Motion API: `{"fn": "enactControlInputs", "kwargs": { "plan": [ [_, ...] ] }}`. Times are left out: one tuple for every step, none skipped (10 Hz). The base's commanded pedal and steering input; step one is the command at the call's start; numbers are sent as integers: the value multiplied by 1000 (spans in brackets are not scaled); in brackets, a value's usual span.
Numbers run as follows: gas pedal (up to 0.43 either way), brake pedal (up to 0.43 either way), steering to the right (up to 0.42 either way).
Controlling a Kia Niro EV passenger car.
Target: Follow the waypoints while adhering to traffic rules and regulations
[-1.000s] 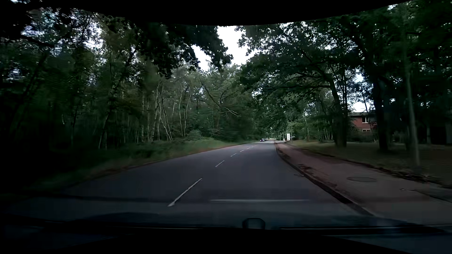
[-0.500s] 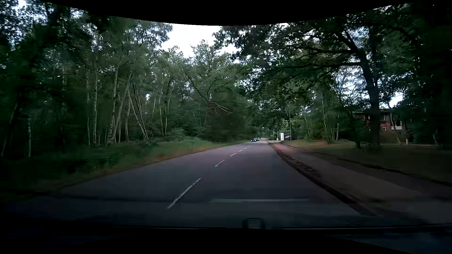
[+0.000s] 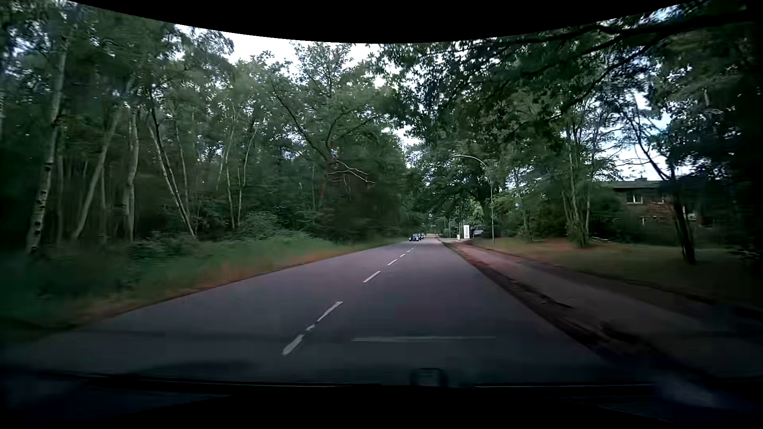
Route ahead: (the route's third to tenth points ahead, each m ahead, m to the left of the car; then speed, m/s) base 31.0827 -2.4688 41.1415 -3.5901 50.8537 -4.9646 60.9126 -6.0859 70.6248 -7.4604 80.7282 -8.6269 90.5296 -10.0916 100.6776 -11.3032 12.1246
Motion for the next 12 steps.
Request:
{"fn": "enactControlInputs", "kwargs": {
  "plan": [
    [169,0,35],
    [169,0,34],
    [169,0,34],
    [169,0,33],
    [169,0,31],
    [169,0,29],
    [169,0,25],
    [169,0,21],
    [169,0,15],
    [169,0,12],
    [169,0,12],
    [169,0,12]
  ]
}}
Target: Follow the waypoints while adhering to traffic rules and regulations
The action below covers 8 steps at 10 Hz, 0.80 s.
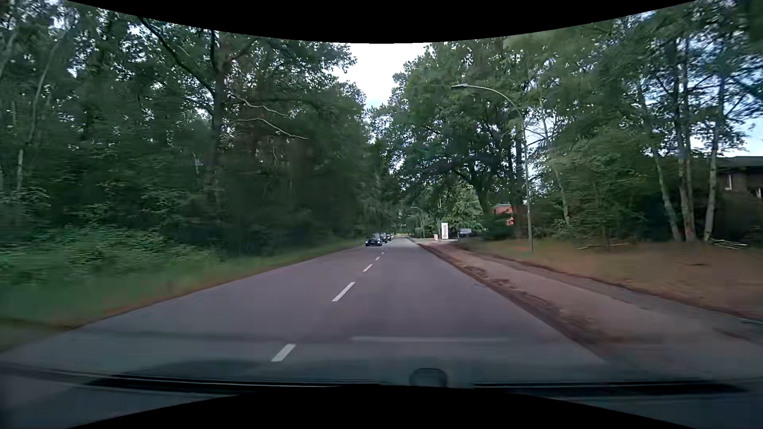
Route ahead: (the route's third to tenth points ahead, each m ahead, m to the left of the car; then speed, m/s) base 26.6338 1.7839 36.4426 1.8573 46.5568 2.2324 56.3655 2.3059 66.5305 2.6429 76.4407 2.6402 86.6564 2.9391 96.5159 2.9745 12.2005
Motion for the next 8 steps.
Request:
{"fn": "enactControlInputs", "kwargs": {
  "plan": [
    [169,0,10],
    [169,0,8],
    [169,0,5],
    [169,0,4],
    [169,0,4],
    [169,0,2],
    [169,0,0],
    [169,0,0]
  ]
}}
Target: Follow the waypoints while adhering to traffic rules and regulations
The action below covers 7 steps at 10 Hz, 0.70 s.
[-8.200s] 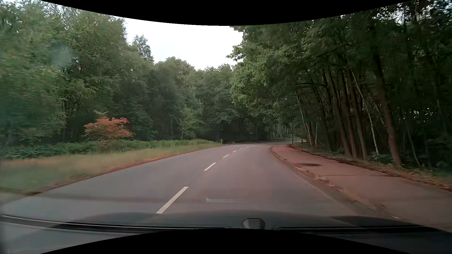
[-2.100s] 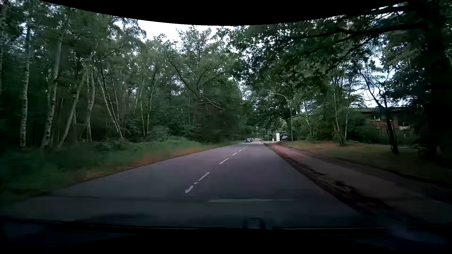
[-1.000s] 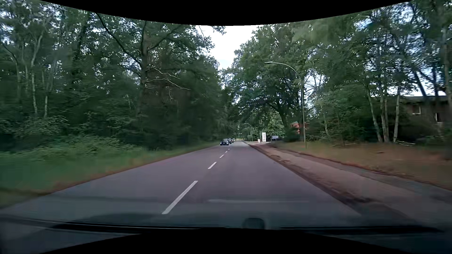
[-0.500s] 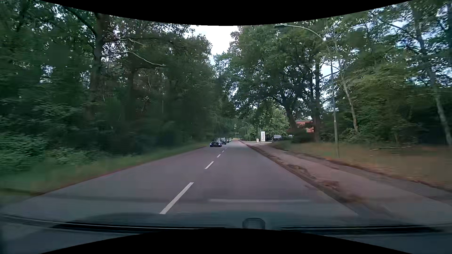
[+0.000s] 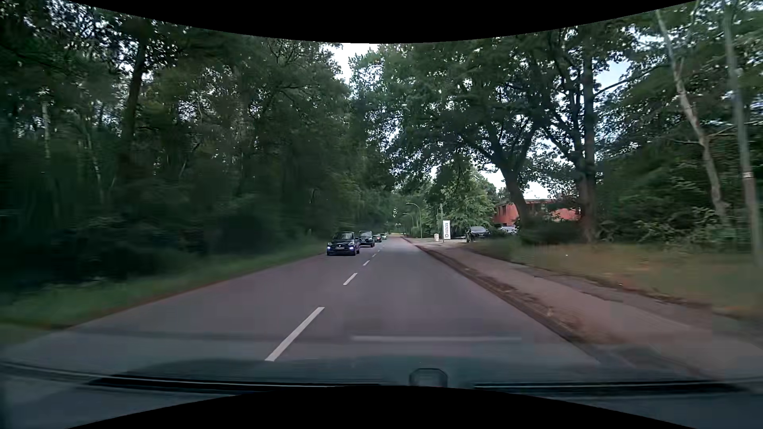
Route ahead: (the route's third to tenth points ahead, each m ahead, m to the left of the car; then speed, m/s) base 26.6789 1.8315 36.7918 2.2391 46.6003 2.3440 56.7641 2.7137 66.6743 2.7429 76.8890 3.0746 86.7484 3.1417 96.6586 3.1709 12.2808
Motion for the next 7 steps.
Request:
{"fn": "enactControlInputs", "kwargs": {
  "plan": [
    [169,0,0],
    [169,0,0],
    [169,0,0],
    [169,0,-1],
    [169,0,0],
    [169,0,0],
    [169,0,-1]
  ]
}}
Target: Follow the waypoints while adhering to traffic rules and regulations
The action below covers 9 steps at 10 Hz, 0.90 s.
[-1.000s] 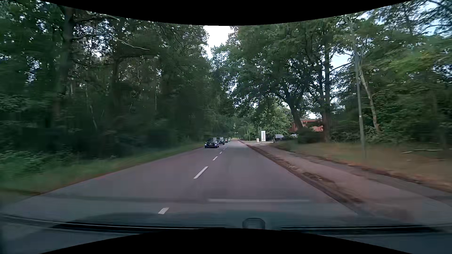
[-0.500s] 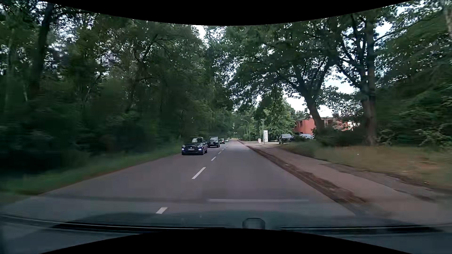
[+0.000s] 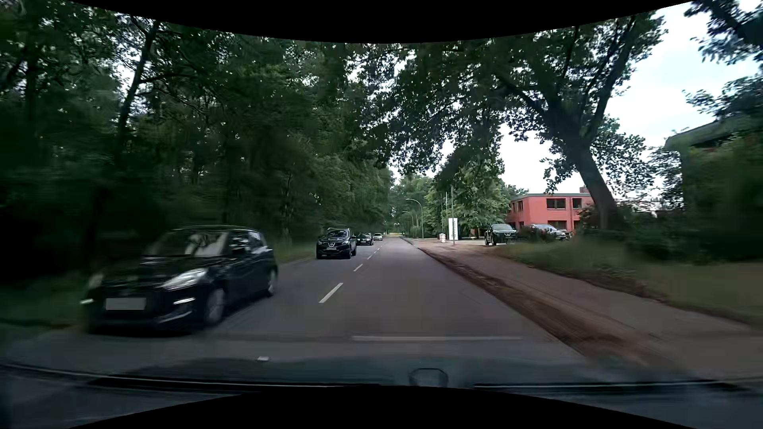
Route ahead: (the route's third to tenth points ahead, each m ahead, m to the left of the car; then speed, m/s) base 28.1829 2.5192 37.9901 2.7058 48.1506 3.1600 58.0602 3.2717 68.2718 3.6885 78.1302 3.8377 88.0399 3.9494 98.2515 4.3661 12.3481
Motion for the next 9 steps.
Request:
{"fn": "enactControlInputs", "kwargs": {
  "plan": [
    [169,0,-2],
    [169,0,-2],
    [169,0,-2],
    [169,0,-2],
    [177,0,-3],
    [177,0,-3],
    [177,0,-3],
    [189,0,-4],
    [189,0,-5]
  ]
}}
